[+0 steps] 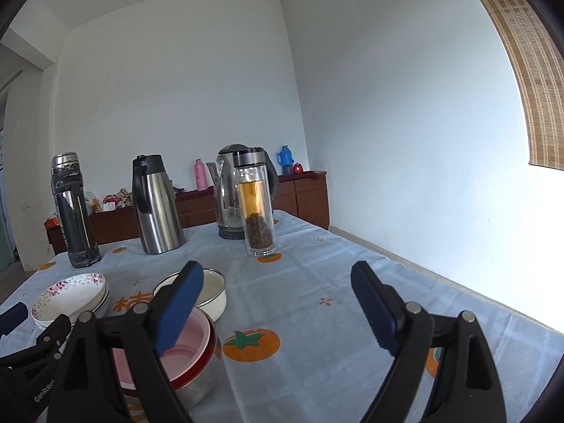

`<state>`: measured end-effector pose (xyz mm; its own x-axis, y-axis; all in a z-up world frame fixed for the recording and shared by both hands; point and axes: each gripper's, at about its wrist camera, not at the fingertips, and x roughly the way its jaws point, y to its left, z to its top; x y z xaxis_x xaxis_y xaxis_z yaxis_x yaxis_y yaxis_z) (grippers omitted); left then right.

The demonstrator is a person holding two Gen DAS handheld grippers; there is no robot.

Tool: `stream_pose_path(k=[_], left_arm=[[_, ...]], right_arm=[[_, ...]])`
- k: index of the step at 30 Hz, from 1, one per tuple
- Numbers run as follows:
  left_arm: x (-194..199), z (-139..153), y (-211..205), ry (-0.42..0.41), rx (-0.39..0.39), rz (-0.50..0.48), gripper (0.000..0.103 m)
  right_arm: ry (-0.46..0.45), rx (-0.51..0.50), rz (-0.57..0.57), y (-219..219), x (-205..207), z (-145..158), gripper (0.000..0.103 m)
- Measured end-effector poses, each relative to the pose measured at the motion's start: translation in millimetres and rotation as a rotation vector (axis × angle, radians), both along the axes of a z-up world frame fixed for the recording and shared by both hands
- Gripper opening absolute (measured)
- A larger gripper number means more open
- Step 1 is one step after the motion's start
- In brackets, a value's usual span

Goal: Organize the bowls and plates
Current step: 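Move the left gripper toward the white enamel bowl rim, then grasp the white enamel bowl rim with the left gripper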

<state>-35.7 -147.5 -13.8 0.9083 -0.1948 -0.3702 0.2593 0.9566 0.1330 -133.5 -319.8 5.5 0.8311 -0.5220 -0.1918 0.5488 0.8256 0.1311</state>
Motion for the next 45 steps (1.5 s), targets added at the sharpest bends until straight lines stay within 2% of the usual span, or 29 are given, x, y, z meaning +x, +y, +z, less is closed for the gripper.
stream_pose_path(k=[8, 11, 20, 26, 29, 30, 34, 38, 39, 41, 45], left_arm=[[1, -1, 1, 0.020, -0.002, -0.005, 0.073], [4, -2, 2, 0.037, -0.006, 0.000, 0.073], [9, -5, 2, 0.075, -0.015, -0.016, 0.073], [24, -7, 4, 0.175, -0.043, -0.052, 0.073], [35, 2, 8, 0.198, -0.073, -0.060, 0.073], [40, 5, 9, 0.211, -0.085, -0.066, 0.073], [65, 20, 11, 0.246, -0.136, -0.087, 0.073], [86, 31, -5, 0.236, -0.107, -0.120, 0.073], [91, 32, -10, 0.240, -0.098, -0.130, 0.071], [104, 33, -25, 0.267, -0.069, -0.162, 0.051], [131, 30, -49, 0.359, -0.064, -0.236, 0.048]], right_arm=[[0.008, 0.002, -0.009, 1, -1, 0, 0.089], [0.008, -0.001, -0.009, 2, -1, 0, 0.093], [0.045, 0.022, 0.039, 0, 5, -3, 0.093], [0.085, 0.108, 0.084, -13, 11, -2, 0.093], [0.095, 0.188, 0.116, -26, 14, 1, 0.093], [0.102, 0.204, 0.136, -30, 18, 2, 0.091], [0.162, 0.215, 0.197, -45, 40, 3, 0.070], [0.182, 0.278, 0.283, -58, 64, 4, 0.058], [0.186, 0.296, 0.304, -60, 70, 4, 0.055], [0.194, 0.324, 0.344, -63, 84, 4, 0.053], [0.247, 0.389, 0.403, -68, 113, -3, 0.045]])
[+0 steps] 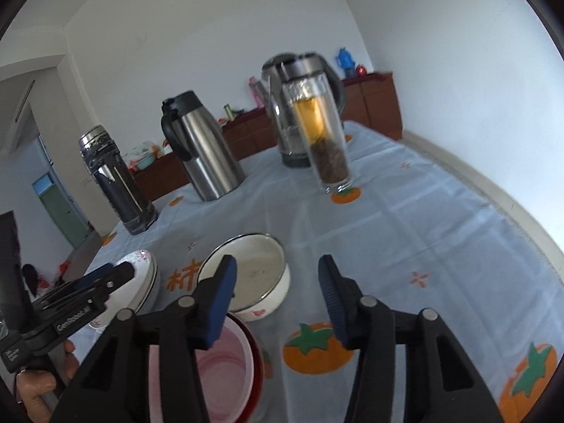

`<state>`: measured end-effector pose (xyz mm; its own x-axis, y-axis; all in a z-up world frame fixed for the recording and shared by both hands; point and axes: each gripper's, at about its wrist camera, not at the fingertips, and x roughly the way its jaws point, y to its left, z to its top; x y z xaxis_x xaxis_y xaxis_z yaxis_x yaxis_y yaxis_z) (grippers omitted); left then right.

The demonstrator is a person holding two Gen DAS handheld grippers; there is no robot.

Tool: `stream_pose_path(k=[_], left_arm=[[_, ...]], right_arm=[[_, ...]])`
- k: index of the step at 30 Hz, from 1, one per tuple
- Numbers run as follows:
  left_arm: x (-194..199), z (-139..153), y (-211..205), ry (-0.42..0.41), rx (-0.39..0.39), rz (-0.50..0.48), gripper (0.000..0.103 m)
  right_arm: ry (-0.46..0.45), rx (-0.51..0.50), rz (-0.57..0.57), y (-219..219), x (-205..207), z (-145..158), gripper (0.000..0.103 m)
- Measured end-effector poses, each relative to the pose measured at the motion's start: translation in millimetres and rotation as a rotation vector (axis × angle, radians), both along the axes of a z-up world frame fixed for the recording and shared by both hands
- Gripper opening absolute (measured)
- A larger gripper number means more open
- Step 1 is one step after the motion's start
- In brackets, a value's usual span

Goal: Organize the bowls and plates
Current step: 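Grasp the white enamel bowl rim with the left gripper, then lift and carry the white enamel bowl with the left gripper over the pink bowl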

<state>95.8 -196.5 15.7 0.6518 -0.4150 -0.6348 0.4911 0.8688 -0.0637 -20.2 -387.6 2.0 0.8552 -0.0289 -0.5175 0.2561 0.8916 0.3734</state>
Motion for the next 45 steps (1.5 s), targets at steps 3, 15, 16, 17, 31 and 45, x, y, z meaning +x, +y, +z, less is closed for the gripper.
stream_pose_path(k=[3, 15, 16, 17, 31, 45], left_arm=[[15, -5, -17, 0.040, -0.001, -0.070, 0.048], [43, -43, -54, 0.208, 0.023, -0.204, 0.030], [43, -47, -56, 0.216, 0.033, -0.209, 0.024], [44, -49, -58, 0.229, 0.035, -0.212, 0.019], [51, -58, -58, 0.270, 0.044, -0.229, 0.017], [34, -17, -47, 0.139, -0.001, -0.202, 0.016]], right_arm=[[0.058, 0.011, 0.030, -3, 18, -11, 0.044], [0.169, 0.104, 0.150, -9, 55, -40, 0.025], [0.170, 0.111, 0.153, -9, 56, -42, 0.025], [0.169, 0.113, 0.149, -9, 56, -42, 0.025], [0.146, 0.116, 0.129, -10, 56, -41, 0.018], [-0.004, 0.131, 0.113, -7, 32, -5, 0.012]])
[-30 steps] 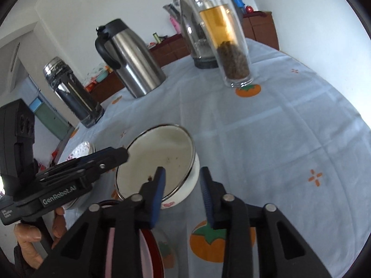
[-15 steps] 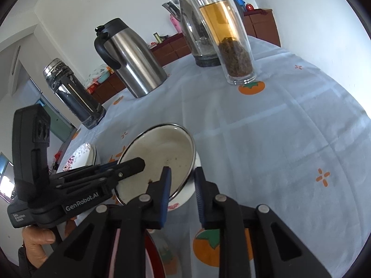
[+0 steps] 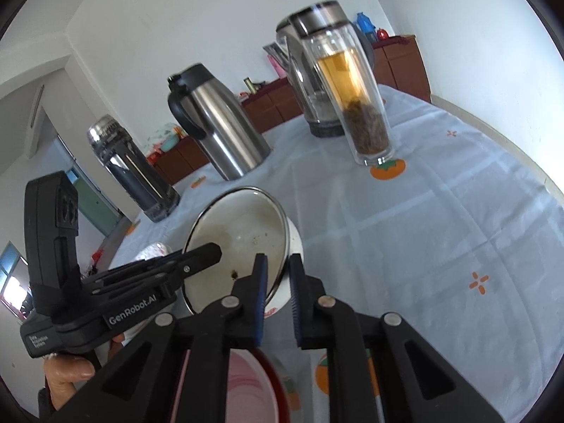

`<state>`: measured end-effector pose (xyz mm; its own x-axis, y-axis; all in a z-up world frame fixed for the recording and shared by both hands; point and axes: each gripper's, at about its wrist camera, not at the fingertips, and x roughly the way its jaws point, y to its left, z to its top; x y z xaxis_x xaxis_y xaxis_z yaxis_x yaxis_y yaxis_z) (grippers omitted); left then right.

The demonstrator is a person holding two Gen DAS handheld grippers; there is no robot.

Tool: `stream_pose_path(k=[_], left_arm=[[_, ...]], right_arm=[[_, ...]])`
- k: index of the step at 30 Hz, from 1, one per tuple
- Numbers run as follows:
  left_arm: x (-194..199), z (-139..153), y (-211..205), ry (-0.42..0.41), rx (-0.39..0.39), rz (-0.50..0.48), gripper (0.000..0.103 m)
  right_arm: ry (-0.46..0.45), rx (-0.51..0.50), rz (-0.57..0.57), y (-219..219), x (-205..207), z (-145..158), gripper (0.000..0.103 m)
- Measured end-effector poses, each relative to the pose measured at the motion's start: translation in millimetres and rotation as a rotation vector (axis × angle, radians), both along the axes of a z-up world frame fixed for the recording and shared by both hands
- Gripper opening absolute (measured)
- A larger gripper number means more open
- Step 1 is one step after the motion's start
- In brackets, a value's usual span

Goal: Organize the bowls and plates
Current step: 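Lift and carry the white enamel bowl with the left gripper over the pink bowl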

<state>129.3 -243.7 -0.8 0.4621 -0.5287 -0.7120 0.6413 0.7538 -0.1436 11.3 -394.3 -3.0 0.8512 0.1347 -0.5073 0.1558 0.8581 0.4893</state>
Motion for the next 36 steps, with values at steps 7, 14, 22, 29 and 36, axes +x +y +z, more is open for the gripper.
stream_pose_path(k=[7, 14, 22, 29, 36], left_arm=[[-16, 25, 8, -0.056, -0.028, 0.013, 0.016], [-49, 55, 32, -0.124, -0.048, 0.034, 0.016], [-92, 70, 51, -0.185, -0.042, 0.034, 0.016], [-118, 57, 54, -0.156, -0.035, 0.026, 0.016], [-130, 35, 51, -0.119, -0.003, 0.031, 0.016]], right_arm=[[-0.060, 0.009, 0.001, 6, -17, 20, 0.012], [-0.123, -0.007, 0.010, 31, -48, 44, 0.012], [-0.155, 0.011, 0.011, 55, -91, 52, 0.012], [-0.122, 0.020, -0.011, 60, -120, 48, 0.013], [-0.074, 0.018, -0.030, 62, -130, 29, 0.013]])
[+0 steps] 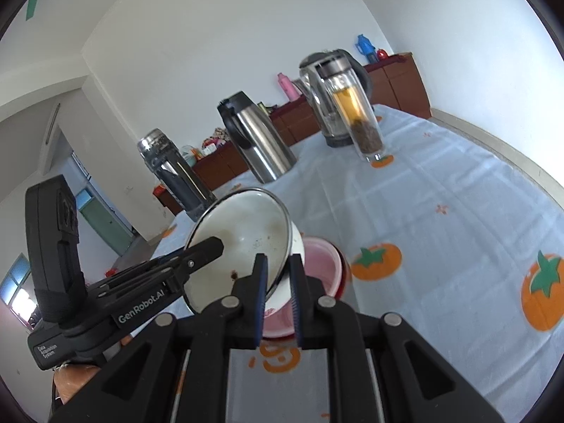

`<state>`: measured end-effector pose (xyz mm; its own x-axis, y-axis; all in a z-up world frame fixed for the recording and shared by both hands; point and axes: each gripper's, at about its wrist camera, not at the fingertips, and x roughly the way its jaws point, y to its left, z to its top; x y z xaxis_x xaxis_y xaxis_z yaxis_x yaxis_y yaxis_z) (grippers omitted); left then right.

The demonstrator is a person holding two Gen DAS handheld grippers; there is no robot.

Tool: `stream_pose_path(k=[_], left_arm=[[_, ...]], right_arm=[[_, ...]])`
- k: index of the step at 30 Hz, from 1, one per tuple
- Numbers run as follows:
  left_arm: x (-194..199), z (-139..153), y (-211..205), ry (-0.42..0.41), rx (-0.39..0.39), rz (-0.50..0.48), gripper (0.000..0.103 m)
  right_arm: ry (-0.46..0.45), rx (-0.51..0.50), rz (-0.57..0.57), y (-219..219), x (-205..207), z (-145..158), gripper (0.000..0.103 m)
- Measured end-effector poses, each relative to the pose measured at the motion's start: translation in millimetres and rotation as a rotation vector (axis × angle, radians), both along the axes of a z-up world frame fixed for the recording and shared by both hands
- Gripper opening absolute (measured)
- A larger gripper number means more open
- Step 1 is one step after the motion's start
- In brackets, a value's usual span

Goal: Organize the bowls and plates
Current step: 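Lift and carry the white enamel bowl with the left gripper over the pink bowl, then lower the white enamel bowl into the pink bowl and open the left gripper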

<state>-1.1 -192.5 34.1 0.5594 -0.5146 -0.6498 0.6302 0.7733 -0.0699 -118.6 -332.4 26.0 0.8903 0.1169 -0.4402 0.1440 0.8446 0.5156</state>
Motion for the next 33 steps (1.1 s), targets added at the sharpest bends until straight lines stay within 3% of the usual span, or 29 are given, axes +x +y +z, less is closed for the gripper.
stream_pose_path(k=[15, 33], left_arm=[[6, -35, -8, 0.045, 0.048, 0.036, 0.016], [11, -39, -13, 0.065, 0.055, 0.057, 0.016]], right_arm=[[0.059, 0.005, -0.009, -5, 6, -31, 0.012], [0.072, 0.013, -0.005, -7, 12, -37, 0.012]])
